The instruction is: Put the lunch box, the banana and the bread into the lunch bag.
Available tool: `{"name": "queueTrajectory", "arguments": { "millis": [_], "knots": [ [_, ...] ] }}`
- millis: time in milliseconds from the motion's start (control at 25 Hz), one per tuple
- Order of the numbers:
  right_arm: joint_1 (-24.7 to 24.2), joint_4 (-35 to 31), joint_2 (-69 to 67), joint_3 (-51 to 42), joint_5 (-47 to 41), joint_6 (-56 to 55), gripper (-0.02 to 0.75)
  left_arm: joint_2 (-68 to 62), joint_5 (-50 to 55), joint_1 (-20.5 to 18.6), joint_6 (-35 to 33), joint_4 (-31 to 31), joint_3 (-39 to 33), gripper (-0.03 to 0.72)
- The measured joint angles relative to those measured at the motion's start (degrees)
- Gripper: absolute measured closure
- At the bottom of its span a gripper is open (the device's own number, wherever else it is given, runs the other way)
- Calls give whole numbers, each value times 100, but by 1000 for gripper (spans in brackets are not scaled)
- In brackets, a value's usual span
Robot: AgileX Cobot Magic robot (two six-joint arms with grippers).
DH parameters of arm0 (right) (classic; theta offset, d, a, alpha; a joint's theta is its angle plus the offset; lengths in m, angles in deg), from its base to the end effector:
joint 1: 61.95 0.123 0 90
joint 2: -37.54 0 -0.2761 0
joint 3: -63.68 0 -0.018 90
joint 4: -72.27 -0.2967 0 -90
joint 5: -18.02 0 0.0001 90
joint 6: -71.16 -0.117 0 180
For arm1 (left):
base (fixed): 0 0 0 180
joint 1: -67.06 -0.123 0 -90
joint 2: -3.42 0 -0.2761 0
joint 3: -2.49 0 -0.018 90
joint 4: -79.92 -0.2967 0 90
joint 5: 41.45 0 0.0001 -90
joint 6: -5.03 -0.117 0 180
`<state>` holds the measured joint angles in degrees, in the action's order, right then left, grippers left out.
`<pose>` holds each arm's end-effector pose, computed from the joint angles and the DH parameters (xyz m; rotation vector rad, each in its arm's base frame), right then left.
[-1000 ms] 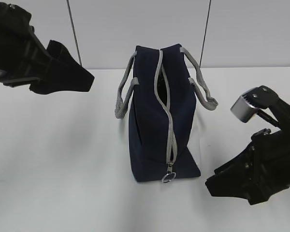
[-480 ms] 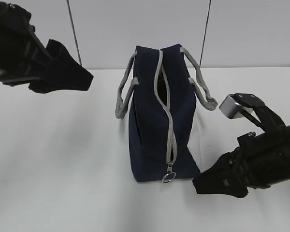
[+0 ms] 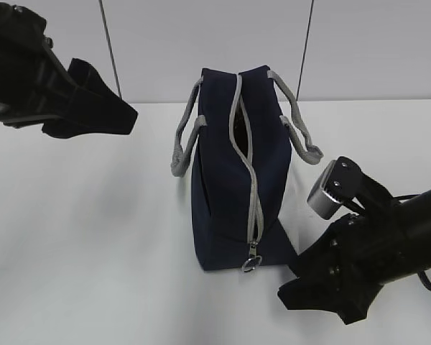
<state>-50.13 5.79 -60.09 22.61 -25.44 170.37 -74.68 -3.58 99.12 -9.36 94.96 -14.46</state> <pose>0.2568 0.1292 0.1007 -1.2565 2.2048 0.7594 0.2664 -0.1889 0.3077 0.7706 2.2025 -0.4466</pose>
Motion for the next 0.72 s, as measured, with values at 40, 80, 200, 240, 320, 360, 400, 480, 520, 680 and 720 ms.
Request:
{"name": "queueTrajectory", "arguments": {
  "millis": [40, 80, 200, 240, 320, 360, 400, 480, 520, 680, 720],
  "knots": [
    [0, -158, -64, 0, 3, 287, 340, 0, 0, 0, 0, 0, 0, 258],
    [0, -362, -144, 0, 43, 593, 290, 0, 0, 0, 0, 0, 0, 261],
    [0, -1049, -412, 0, 146, 1599, 189, 0, 6, 0, 0, 0, 0, 272],
    [0, -1233, -523, 0, 170, 1909, 176, 0, 17, 0, 0, 0, 0, 272],
    [0, -1636, -730, 0, 192, 2505, 164, 0, 17, 0, 0, 0, 0, 274],
    [0, -1783, -833, 0, 196, 2734, 162, 0, 17, 0, 0, 0, 0, 274],
    [0, -1944, -919, 0, 205, 2905, 162, 0, 18, 0, 0, -2, 0, 274],
    [0, -2267, -1042, 0, 205, 3260, 162, 0, 37, 0, 0, -29, 0, 274],
    [0, -2404, -1096, 0, 205, 3402, 161, 0, 58, 0, 0, -50, 0, 274],
    [0, -2835, -1295, 0, 41, 3763, 161, 0, 108, 0, 0, -97, 0, 274],
    [0, -2885, -1354, 0, -32, 3789, 161, 0, 110, 0, 0, -110, 0, 274]
  ]
}}
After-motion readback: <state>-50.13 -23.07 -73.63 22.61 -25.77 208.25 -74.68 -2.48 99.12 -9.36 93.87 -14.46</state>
